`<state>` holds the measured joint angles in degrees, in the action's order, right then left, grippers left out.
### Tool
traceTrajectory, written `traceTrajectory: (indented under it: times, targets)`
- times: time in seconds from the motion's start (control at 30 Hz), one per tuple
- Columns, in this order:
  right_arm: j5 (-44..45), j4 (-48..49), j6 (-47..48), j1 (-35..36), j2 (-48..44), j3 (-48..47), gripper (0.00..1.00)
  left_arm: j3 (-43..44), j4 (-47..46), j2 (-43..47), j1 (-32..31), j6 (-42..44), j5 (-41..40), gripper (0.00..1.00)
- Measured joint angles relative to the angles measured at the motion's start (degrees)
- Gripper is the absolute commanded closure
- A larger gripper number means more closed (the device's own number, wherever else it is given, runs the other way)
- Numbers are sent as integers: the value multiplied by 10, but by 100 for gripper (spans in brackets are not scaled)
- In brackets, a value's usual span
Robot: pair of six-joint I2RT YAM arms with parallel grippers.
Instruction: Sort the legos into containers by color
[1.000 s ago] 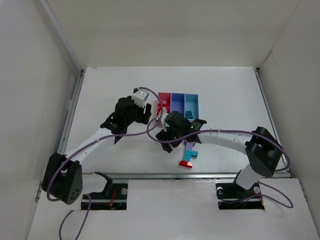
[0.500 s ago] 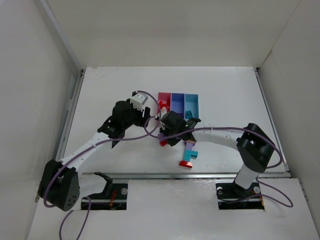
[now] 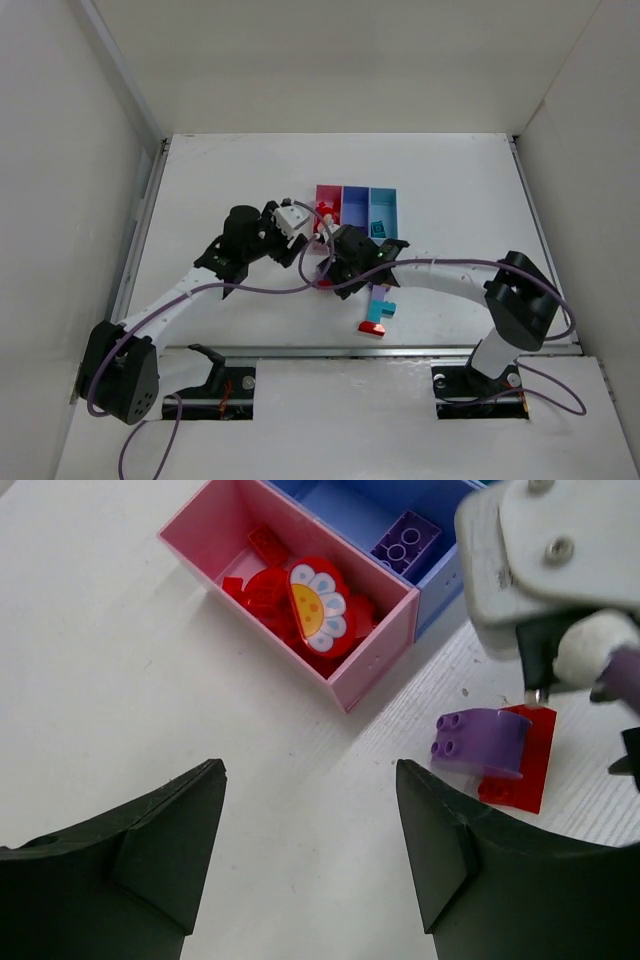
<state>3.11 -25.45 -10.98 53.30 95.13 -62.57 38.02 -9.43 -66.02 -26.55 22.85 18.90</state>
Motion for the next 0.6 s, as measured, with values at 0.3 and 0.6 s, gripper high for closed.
traceTrajectory:
  times: [0.3, 0.6]
  targets:
    - [0, 38, 23, -1, -9, -13, 21, -1, 6, -3, 0, -14, 0, 38]
    - [3, 40, 39, -1, 85, -110, 19, -18, 26, 17, 8, -118, -82, 39]
